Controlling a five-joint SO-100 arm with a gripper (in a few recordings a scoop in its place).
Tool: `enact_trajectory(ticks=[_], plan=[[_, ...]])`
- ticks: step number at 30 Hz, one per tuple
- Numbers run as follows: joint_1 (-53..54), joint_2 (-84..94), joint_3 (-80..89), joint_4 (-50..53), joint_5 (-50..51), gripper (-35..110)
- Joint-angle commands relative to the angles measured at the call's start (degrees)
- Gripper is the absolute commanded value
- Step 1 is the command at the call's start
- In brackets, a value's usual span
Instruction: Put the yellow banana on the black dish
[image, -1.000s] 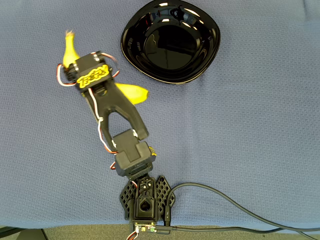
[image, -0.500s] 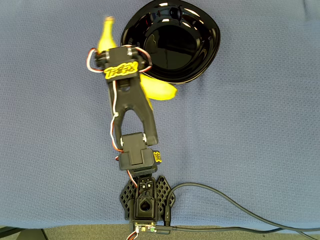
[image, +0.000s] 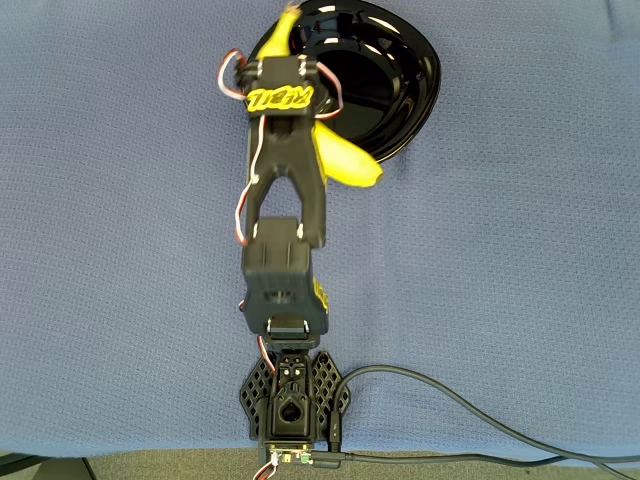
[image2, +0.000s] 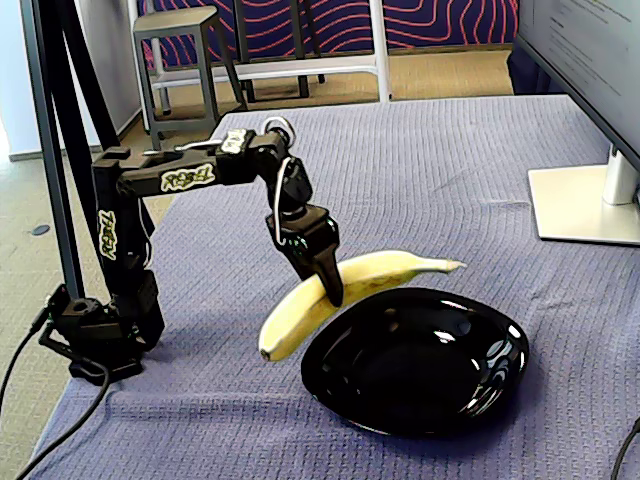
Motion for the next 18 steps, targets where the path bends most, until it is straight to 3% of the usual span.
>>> enact_trajectory(ticks=[1, 18], plan=[[1.32, -1.67, -10.2, -0.09, 0.97, 0], [2.64, -11.16, -23.12, -1.41, 6.5, 0]])
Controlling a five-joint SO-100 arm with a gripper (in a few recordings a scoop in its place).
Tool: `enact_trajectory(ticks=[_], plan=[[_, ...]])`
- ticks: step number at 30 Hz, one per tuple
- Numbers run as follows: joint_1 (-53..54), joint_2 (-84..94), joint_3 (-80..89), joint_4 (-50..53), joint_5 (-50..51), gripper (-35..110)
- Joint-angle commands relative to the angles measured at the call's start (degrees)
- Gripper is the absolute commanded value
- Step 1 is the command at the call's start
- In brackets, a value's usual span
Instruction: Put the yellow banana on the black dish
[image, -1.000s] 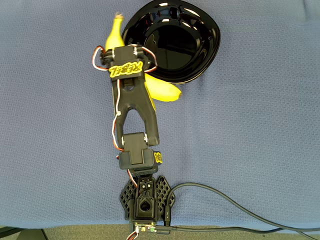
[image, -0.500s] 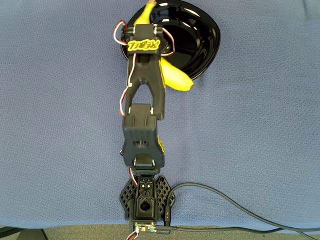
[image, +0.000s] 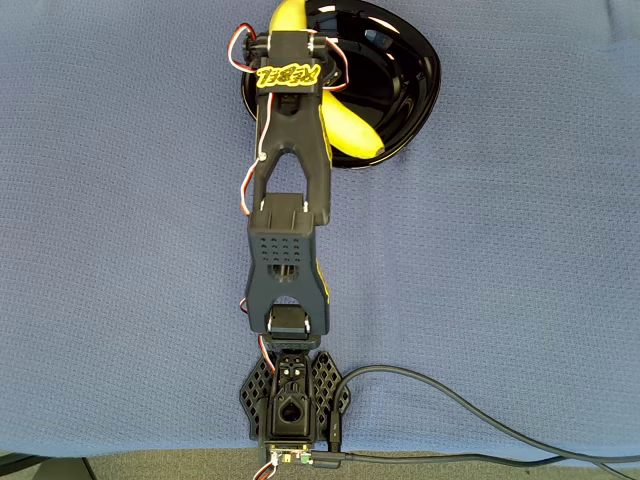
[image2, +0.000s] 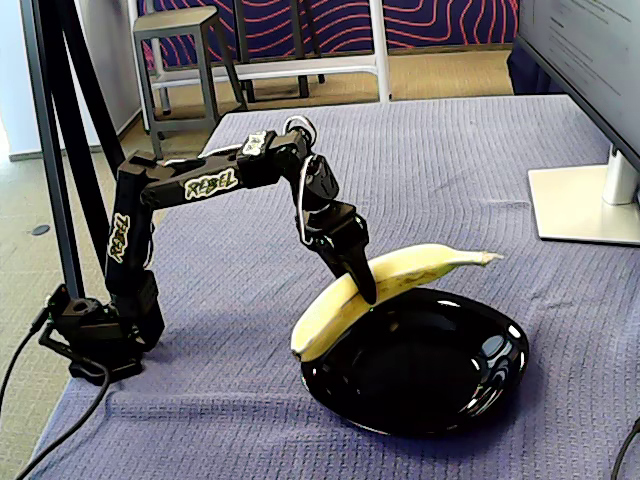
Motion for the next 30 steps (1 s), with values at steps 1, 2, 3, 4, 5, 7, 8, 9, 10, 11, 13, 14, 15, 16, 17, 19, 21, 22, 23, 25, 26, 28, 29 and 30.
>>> enact_trajectory(ticks=[1, 2, 3, 4, 5, 7, 8, 9, 10, 11, 13, 14, 15, 16, 17, 19, 21, 22, 23, 25, 26, 28, 29, 30], plan=[[2.2, -0.09, -5.89, -1.49, 1.93, 0], [2.72, -0.7, -5.89, -1.49, 2.64, 0], [3.16, -1.49, -6.06, -1.49, 3.34, 0], [3.69, -2.46, -6.42, -1.49, 4.04, 0], [4.04, -3.52, -6.94, -1.58, 4.66, 0], [4.48, -5.19, -8.0, -1.67, 5.54, 0], [4.48, -6.06, -8.79, -1.67, 5.8, 0], [4.48, -7.03, -9.93, -1.41, 6.06, 0], [4.48, -8.09, -11.51, -0.88, 6.42, 0], [4.39, -9.14, -13.45, 0.0, 6.68, 0], [3.96, -10.81, -17.05, 1.76, 7.12, 0], [3.6, -11.34, -18.37, 2.81, 7.21, 0], [3.34, -11.78, -19.25, 3.52, 7.38, 0], [3.25, -12.04, -19.69, 3.87, 7.56, 0], [3.25, -12.39, -19.95, 3.96, 7.82, 0], [3.43, -13.18, -20.3, 3.96, 8.0, 0], [3.78, -13.89, -20.3, 3.69, 8.09, 0], [3.96, -14.24, -20.13, 3.52, 7.91, 0], [4.04, -14.33, -20.04, 3.52, 7.73, 0], [4.39, -14.68, -19.95, 3.25, 7.38, 0], [4.66, -15.12, -19.95, 2.64, 7.38, 0], [5.45, -16.0, -19.86, 1.67, 7.82, 2], [5.89, -16.52, -19.86, 1.58, 7.82, 2], [6.24, -17.05, -19.69, 1.49, 7.73, 2]])
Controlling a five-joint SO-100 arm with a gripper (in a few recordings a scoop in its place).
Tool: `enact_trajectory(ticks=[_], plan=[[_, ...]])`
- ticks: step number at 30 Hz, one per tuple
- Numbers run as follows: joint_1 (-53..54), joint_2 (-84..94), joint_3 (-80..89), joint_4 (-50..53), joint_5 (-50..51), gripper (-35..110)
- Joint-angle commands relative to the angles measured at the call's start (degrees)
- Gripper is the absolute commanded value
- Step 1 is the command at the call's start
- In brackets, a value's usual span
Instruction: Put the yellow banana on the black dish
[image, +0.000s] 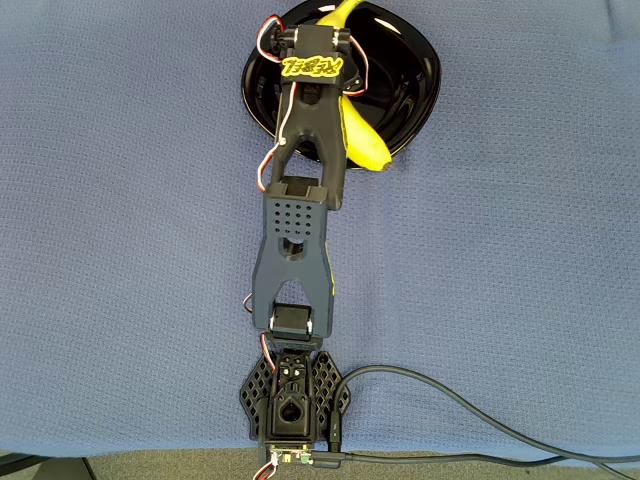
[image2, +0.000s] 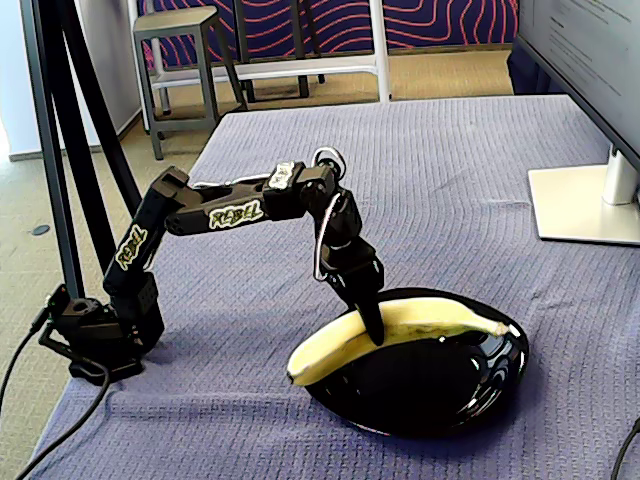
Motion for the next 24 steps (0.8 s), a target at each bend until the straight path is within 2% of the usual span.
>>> enact_trajectory(ticks=[1, 13, 20, 24], plan=[[2.29, -0.26, -3.96, -2.11, -0.26, 2], [3.78, -2.02, 0.09, -4.57, -2.02, 8], [3.25, -2.02, 0.62, -4.13, -2.37, 17], [3.16, -1.67, 2.02, -4.13, -2.46, 26]])
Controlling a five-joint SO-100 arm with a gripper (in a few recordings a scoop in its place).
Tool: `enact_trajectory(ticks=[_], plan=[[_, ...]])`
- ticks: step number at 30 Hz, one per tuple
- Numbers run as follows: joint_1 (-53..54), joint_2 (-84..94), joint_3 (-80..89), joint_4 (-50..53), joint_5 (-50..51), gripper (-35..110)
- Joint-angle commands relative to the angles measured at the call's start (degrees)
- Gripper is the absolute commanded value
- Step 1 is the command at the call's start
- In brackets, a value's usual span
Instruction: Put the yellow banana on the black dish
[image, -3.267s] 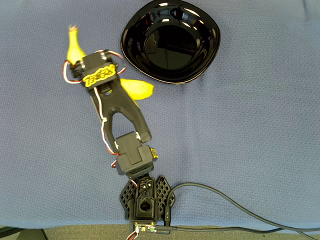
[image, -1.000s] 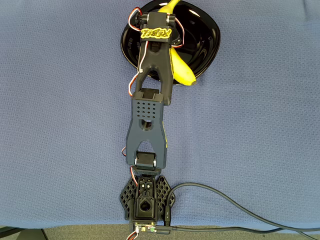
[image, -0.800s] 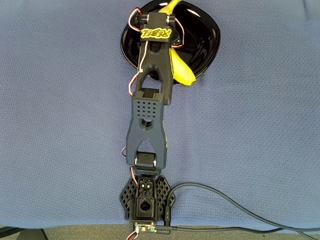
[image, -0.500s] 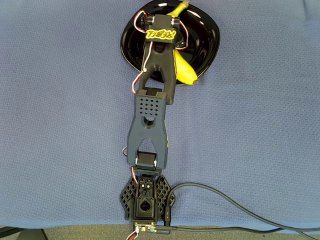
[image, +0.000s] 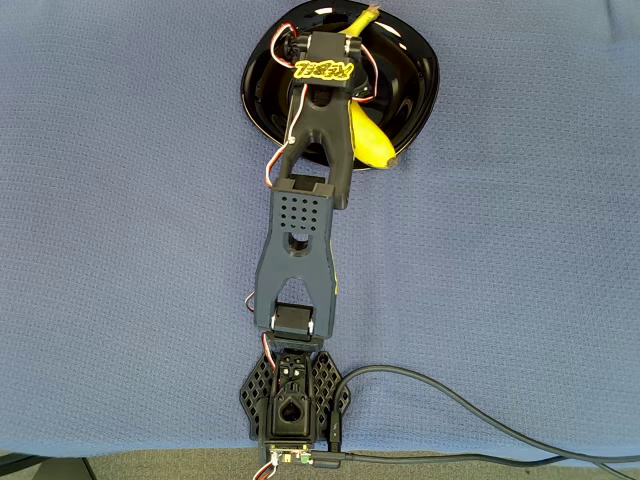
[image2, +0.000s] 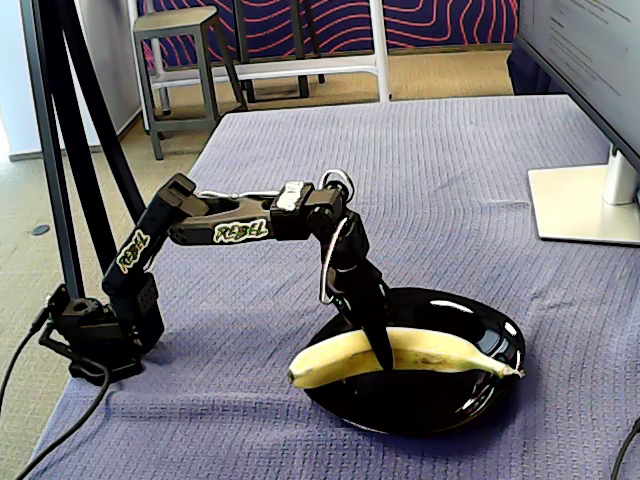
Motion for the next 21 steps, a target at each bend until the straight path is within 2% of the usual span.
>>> enact_trajectory(ticks=[1, 7, 21], plan=[[1.41, 1.67, 0.26, -0.18, -0.7, 26], [0.0, 4.22, 2.72, 0.7, -0.88, 27], [-9.58, 9.93, 3.08, 6.33, 5.63, 27]])
